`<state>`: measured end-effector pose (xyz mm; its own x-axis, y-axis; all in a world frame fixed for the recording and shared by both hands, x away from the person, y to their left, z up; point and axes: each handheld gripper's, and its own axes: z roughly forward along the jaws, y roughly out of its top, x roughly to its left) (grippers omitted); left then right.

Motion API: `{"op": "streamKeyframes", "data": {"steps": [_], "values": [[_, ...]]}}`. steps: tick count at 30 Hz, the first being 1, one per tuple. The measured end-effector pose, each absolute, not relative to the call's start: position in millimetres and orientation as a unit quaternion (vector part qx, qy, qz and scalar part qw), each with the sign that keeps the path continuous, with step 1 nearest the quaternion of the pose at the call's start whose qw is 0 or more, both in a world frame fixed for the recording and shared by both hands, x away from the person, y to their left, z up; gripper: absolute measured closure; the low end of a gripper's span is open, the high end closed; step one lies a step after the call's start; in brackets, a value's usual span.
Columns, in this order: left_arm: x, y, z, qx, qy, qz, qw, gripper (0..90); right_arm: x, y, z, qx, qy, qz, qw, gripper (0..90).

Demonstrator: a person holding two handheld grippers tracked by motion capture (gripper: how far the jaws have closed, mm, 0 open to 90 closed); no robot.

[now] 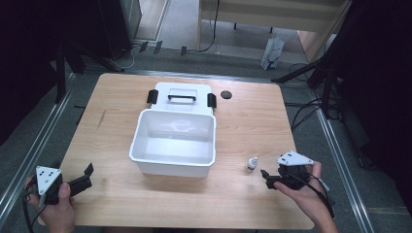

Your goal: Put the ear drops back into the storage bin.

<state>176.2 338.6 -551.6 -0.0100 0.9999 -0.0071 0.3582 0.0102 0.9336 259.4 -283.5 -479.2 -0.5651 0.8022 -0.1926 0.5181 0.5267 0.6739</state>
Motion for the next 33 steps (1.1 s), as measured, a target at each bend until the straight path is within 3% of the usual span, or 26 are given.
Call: {"op": "streamKeyframes", "data": {"steps": [17, 19, 25, 33], "values": [[176.9, 338.8, -551.6, 0.579, 0.586, 0.398, 0.404, 0.0, 295.6, -247.5, -454.2, 0.361, 0.902, 0.156, 0.177, 14.2], [176.9, 338.8, -551.7, 0.579, 0.585, 0.398, 0.404, 0.0, 302.5, -241.7, -453.6, 0.360, 0.912, 0.131, 0.149, 20.1], [177.0, 339.0, -551.6, 0.580, 0.585, 0.397, 0.403, 0.0, 309.1, -235.3, -453.3, 0.359, 0.922, 0.088, 0.114, 25.5], [177.3, 338.7, -551.6, 0.580, 0.585, 0.398, 0.404, 0.0, 323.6, -227.9, -443.8, 0.363, 0.927, 0.062, 0.062, 44.0]]}}
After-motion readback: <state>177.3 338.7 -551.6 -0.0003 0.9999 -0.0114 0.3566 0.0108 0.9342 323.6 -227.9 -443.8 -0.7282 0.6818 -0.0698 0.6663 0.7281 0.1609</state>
